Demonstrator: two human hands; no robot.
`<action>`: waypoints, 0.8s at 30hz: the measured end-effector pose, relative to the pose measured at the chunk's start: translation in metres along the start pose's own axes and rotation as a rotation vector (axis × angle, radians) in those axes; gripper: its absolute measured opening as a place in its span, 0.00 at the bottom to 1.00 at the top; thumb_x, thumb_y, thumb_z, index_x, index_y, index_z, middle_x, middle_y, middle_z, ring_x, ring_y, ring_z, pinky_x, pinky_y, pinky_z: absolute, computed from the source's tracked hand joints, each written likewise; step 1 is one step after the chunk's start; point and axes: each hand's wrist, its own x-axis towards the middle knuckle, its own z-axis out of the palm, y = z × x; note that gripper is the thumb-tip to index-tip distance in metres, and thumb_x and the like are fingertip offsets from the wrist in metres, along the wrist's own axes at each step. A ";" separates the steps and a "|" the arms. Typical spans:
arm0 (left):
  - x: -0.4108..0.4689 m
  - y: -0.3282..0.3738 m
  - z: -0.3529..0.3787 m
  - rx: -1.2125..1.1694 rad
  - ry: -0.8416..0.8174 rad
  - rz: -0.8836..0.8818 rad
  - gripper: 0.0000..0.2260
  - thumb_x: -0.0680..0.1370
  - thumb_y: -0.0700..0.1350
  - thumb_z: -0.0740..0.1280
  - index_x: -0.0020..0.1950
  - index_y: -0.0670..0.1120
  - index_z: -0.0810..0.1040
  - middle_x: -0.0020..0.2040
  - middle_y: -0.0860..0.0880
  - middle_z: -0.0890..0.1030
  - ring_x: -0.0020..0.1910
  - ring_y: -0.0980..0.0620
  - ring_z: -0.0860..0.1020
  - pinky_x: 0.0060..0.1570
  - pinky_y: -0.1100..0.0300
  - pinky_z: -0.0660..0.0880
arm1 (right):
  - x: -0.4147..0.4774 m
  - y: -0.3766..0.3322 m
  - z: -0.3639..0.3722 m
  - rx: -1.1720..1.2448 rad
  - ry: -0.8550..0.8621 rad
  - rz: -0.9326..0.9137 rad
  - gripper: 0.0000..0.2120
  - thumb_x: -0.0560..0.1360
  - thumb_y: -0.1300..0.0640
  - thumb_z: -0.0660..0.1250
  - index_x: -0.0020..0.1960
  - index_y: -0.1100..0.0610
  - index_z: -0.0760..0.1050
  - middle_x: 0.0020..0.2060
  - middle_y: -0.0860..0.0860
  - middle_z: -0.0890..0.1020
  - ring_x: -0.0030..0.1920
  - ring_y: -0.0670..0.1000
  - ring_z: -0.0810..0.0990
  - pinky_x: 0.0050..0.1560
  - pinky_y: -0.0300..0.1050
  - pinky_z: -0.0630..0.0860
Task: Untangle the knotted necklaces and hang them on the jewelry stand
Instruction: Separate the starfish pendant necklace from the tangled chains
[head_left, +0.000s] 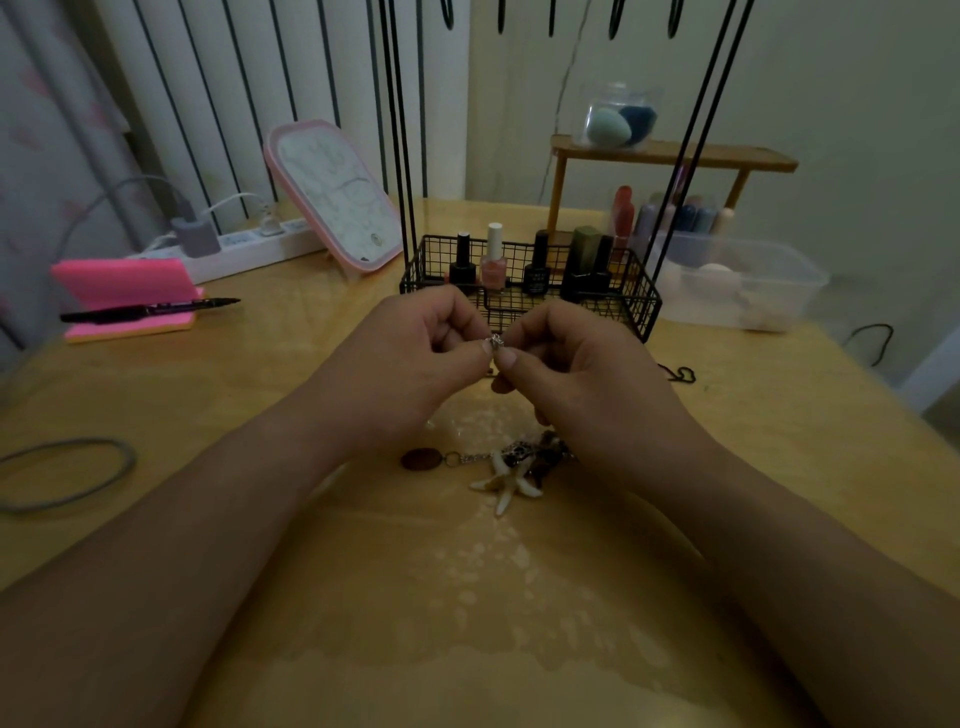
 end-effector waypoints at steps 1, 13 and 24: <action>0.000 0.000 0.000 0.010 0.002 0.006 0.02 0.78 0.43 0.72 0.48 0.48 0.80 0.29 0.55 0.75 0.29 0.59 0.70 0.32 0.63 0.69 | 0.000 0.001 0.000 -0.018 0.004 -0.010 0.01 0.81 0.53 0.70 0.52 0.48 0.79 0.41 0.44 0.86 0.39 0.38 0.82 0.37 0.32 0.74; -0.002 -0.001 0.002 0.126 0.003 0.094 0.03 0.79 0.47 0.72 0.46 0.51 0.79 0.35 0.63 0.77 0.31 0.60 0.70 0.31 0.70 0.67 | 0.001 0.002 0.000 -0.009 0.034 0.004 0.04 0.83 0.54 0.67 0.49 0.49 0.79 0.39 0.44 0.86 0.31 0.40 0.78 0.31 0.36 0.75; -0.003 -0.002 0.004 0.172 -0.009 0.091 0.03 0.78 0.50 0.69 0.45 0.56 0.80 0.40 0.57 0.77 0.40 0.59 0.74 0.38 0.70 0.70 | 0.000 0.005 0.003 -0.105 0.066 -0.054 0.01 0.80 0.52 0.69 0.49 0.48 0.79 0.40 0.47 0.83 0.39 0.44 0.80 0.35 0.37 0.75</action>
